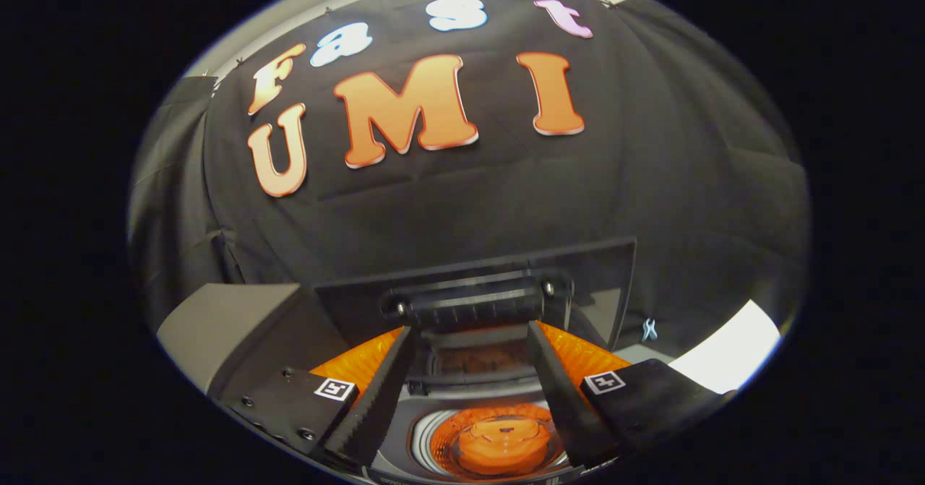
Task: Put the clothes into the washing machine and then close the washing machine lid.
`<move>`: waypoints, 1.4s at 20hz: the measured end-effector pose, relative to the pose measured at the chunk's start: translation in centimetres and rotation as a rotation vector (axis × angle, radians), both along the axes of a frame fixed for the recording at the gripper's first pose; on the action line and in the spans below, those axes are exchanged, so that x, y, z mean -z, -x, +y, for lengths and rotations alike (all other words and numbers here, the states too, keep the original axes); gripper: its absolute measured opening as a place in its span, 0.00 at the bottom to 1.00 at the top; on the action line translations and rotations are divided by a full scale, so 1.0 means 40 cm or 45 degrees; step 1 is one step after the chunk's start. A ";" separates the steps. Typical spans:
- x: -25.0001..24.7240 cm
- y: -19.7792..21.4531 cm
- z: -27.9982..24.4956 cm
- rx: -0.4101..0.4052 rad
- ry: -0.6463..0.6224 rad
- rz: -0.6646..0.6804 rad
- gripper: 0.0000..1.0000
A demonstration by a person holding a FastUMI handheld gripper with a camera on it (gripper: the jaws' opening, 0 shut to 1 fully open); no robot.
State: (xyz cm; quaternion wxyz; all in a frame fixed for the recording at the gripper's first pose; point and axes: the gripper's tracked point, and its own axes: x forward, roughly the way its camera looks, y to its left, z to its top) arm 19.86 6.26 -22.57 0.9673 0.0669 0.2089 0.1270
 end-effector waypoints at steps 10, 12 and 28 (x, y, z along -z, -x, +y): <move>-0.058 -0.283 0.028 0.011 0.099 -0.042 0.99; -0.027 -0.314 0.048 0.001 0.116 -0.005 0.99; 0.081 -0.347 0.072 0.004 0.178 0.104 0.99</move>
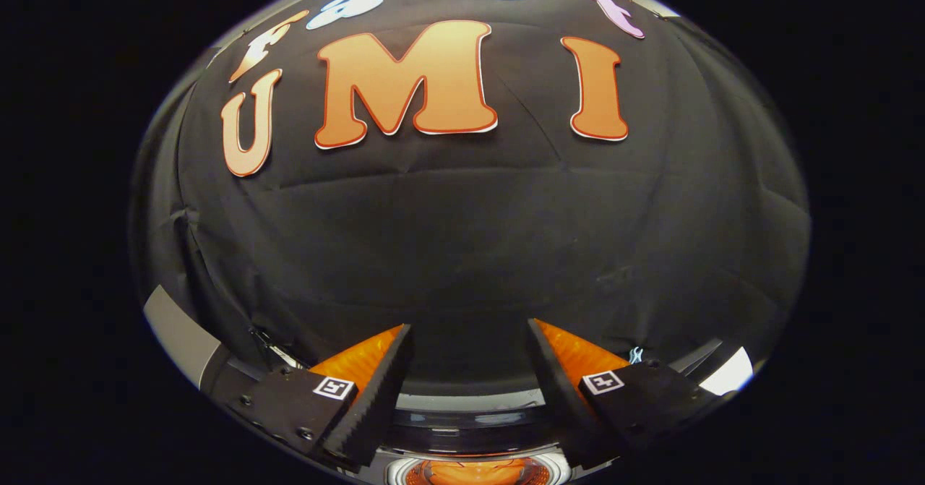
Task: Put the clothes into the washing machine and then close the washing machine lid.
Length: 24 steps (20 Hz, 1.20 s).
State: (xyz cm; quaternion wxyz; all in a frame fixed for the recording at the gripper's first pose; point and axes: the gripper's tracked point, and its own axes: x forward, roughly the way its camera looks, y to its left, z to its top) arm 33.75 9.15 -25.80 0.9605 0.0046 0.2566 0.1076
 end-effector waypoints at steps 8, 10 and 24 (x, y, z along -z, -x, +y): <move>-0.023 0.089 -0.022 -0.010 -0.007 -0.063 0.99; -0.025 0.123 -0.030 0.001 -0.009 -0.075 0.99; 0.042 0.385 -0.085 0.028 0.014 -0.067 0.98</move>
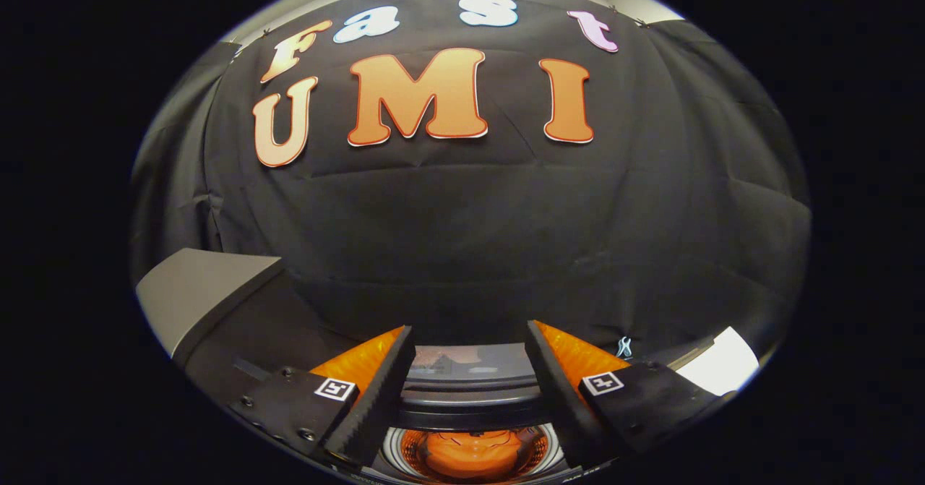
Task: Put the clothes into the washing machine and then close the washing machine lid.
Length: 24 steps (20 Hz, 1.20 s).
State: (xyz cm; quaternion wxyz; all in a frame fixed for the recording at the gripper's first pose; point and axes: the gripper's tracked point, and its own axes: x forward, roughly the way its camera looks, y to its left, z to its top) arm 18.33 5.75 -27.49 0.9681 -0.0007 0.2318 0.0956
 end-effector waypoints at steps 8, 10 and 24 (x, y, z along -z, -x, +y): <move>0.111 0.116 -0.055 0.075 0.029 0.100 0.97; 0.098 0.122 -0.058 0.074 0.021 0.095 0.97; -0.241 0.163 -0.063 0.052 -0.091 -0.150 0.97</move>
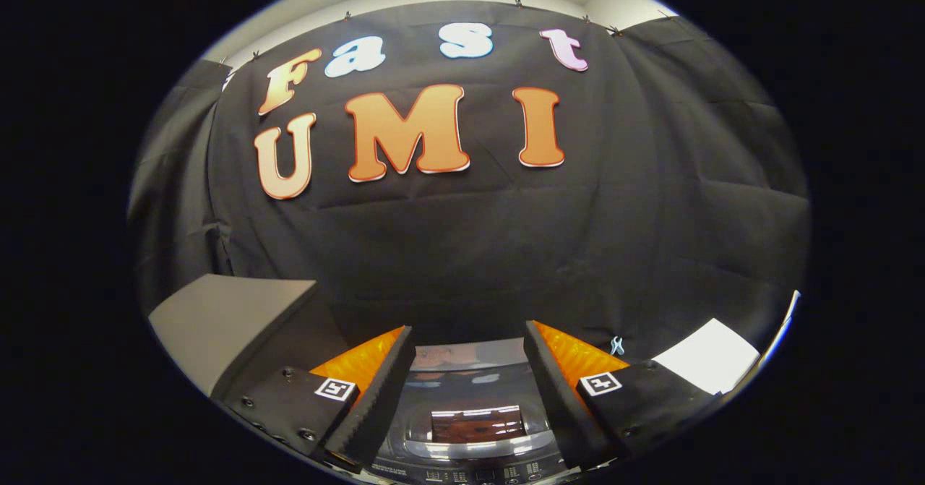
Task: Put the clothes into the washing machine and then close the washing machine lid.
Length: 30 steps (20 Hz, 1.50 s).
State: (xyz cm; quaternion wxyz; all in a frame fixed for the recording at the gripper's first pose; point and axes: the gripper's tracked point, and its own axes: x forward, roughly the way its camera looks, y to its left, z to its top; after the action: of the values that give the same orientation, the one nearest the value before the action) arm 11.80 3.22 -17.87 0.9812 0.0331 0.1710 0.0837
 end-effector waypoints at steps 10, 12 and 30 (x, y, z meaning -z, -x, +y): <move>-0.342 0.045 -0.069 -0.060 -0.043 -0.229 0.97; -0.387 0.056 -0.088 -0.067 -0.041 -0.250 0.97; -0.531 0.058 -0.126 -0.100 -0.112 -0.337 0.98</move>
State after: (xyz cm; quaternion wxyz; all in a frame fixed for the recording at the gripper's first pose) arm 9.50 -1.80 3.38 0.9887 0.0580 0.0374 0.1330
